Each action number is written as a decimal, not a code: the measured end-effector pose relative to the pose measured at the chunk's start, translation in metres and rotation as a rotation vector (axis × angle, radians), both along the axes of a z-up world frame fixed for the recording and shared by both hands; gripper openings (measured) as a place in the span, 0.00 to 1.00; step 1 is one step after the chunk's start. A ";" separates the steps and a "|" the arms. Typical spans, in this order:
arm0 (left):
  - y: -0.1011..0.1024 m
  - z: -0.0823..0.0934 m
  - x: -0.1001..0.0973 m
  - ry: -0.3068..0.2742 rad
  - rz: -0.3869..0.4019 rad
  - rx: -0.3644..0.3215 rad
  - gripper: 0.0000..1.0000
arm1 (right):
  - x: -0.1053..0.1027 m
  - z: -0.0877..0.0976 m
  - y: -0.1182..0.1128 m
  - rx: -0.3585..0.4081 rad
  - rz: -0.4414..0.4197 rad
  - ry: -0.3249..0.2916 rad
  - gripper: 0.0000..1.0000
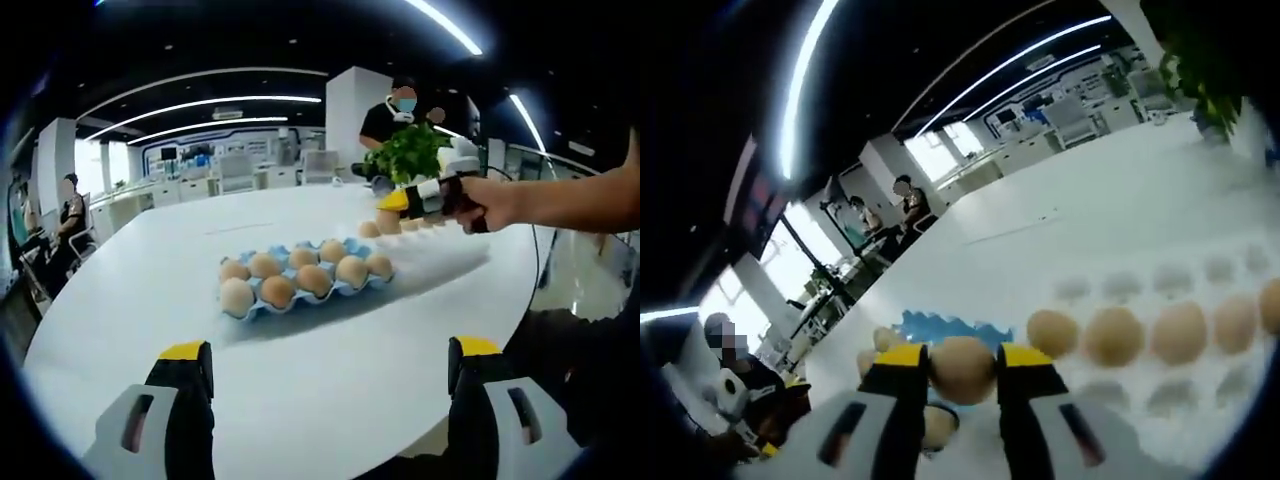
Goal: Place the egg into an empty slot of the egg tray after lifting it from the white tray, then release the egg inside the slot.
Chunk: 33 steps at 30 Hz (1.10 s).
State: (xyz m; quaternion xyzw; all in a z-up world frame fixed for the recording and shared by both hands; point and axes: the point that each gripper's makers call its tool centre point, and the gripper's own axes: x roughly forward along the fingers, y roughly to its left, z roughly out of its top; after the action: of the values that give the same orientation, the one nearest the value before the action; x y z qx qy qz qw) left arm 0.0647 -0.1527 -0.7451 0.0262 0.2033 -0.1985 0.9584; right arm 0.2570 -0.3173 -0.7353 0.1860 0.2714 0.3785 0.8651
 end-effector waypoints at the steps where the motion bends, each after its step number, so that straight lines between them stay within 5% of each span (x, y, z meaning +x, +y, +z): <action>1: 0.002 0.001 -0.001 -0.002 0.006 0.002 1.00 | -0.001 -0.002 0.003 -0.011 0.014 0.002 0.27; 7: 0.013 0.001 -0.003 -0.006 0.036 -0.005 0.99 | -0.003 -0.011 0.014 -0.051 0.055 0.005 0.27; 13: 0.010 0.000 -0.002 -0.001 0.029 -0.013 0.99 | -0.003 -0.027 0.023 -0.179 0.143 -0.024 0.27; 24: 0.008 0.004 0.003 -0.008 0.027 -0.010 0.99 | -0.001 -0.049 0.038 -0.404 0.300 -0.144 0.27; 29: 0.010 0.004 0.003 -0.009 0.033 -0.013 0.99 | -0.002 -0.047 0.039 -0.411 0.314 -0.156 0.26; 33: 0.011 0.003 0.003 -0.007 0.036 -0.012 0.99 | 0.002 -0.020 0.040 -0.351 0.292 -0.250 0.27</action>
State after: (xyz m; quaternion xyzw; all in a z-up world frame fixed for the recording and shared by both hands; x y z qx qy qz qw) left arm 0.0679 -0.1417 -0.7422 0.0174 0.1992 -0.1824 0.9627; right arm 0.2591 -0.2775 -0.7550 -0.0563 0.2480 0.4666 0.8471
